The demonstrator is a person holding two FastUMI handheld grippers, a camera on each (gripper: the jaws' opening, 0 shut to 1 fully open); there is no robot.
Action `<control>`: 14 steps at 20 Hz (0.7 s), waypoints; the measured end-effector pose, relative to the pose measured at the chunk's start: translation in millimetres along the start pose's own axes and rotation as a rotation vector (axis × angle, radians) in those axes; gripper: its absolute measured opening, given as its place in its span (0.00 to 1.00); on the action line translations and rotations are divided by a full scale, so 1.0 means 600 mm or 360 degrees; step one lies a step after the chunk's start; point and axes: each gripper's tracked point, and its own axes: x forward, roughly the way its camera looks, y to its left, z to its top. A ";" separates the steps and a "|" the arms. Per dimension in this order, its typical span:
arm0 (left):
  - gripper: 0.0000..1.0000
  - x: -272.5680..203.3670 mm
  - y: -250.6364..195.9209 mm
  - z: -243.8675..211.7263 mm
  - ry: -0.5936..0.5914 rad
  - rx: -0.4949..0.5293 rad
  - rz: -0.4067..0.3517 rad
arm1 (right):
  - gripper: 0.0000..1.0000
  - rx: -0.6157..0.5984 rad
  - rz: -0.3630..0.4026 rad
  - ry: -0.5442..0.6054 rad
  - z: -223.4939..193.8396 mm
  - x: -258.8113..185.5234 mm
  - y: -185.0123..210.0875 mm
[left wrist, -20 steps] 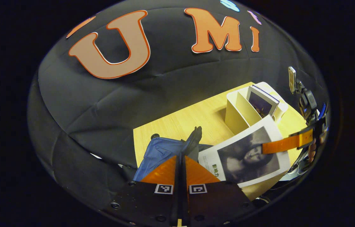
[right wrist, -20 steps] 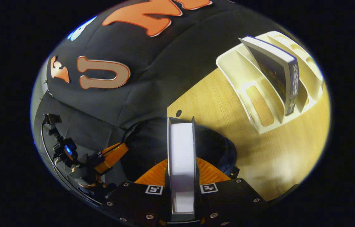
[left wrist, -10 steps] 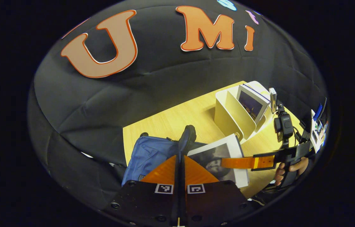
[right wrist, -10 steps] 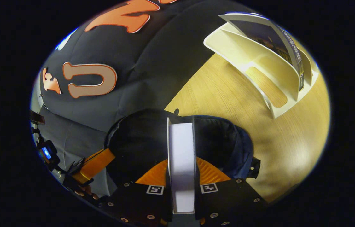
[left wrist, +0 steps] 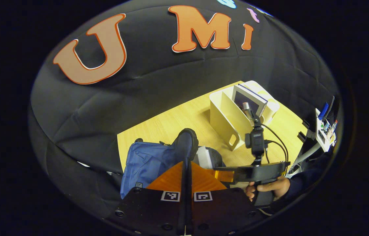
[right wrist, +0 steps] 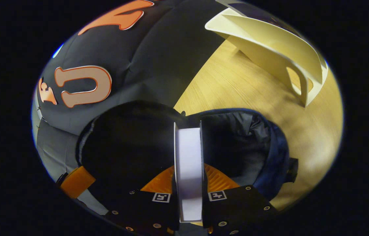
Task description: Open the schoolbag, grab two books from the bookshelf and put them into the schoolbag.
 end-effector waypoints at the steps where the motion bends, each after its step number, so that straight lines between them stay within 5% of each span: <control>1: 0.01 -0.001 -0.007 -0.001 0.0005 0.0004 -0.0021 | 0.27 -0.0007 0.0001 0.0000 -0.002 0.004 0.001; 8: 0.01 -0.006 -0.047 0.003 -0.0006 0.0034 -0.0104 | 0.27 0.0011 0.0019 -0.0047 -0.004 0.037 0.004; 9: 0.00 -0.002 -0.044 -0.002 -0.0006 0.0033 -0.0089 | 0.17 0.0021 0.0018 -0.0041 -0.004 0.038 0.005; 10: 0.01 -0.002 -0.037 -0.003 -0.0009 0.0030 -0.0072 | 0.39 0.0017 0.0005 -0.0035 -0.005 0.039 0.005; 11: 0.01 -0.003 -0.028 0.000 -0.0023 0.0030 -0.0044 | 0.30 0.0014 -0.0019 -0.0036 -0.002 0.037 0.003; 12: 0.01 -0.004 -0.019 0.000 -0.0030 0.0027 -0.0019 | 0.44 -0.0019 -0.0067 -0.0054 0.002 0.036 0.000; 14: 0.01 0.001 -0.003 -0.006 -0.0019 0.0009 0.0016 | 0.22 -0.0144 -0.0175 -0.0096 0.018 0.032 -0.010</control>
